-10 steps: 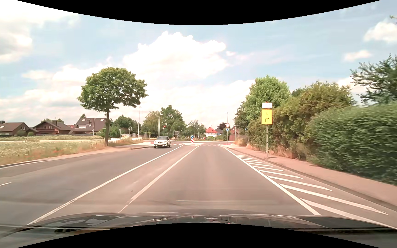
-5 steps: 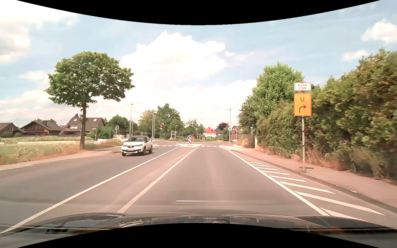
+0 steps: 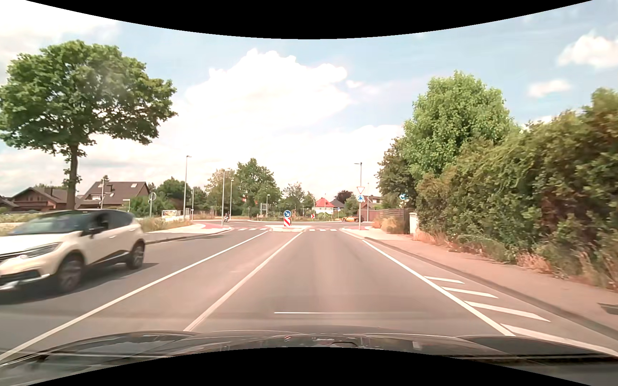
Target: Follow the waypoints while adhering to traffic rules and regulations
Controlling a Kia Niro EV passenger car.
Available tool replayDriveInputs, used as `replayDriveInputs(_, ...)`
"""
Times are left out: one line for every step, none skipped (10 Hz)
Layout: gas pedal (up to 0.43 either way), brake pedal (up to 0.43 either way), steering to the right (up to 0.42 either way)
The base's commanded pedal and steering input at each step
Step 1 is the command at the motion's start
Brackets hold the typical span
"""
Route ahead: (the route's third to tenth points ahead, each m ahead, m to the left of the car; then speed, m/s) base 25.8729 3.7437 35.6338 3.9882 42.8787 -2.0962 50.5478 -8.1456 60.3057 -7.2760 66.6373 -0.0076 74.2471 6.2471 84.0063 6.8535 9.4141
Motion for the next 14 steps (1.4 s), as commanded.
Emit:
replayDriveInputs(0.079,0.000,0.013)
replayDriveInputs(0.087,0.000,0.012)
replayDriveInputs(0.098,0.000,0.013)
replayDriveInputs(0.098,0.000,0.012)
replayDriveInputs(0.079,0.000,0.011)
replayDriveInputs(0.008,0.000,0.009)
replayDriveInputs(0.008,0.000,0.004)
replayDriveInputs(0.008,0.000,0.003)
replayDriveInputs(0.020,0.000,0.002)
replayDriveInputs(0.087,0.000,0.002)
replayDriveInputs(0.098,0.000,0.001)
replayDriveInputs(0.098,0.000,0.001)
replayDriveInputs(0.098,0.000,0.001)
replayDriveInputs(0.087,0.000,0.001)
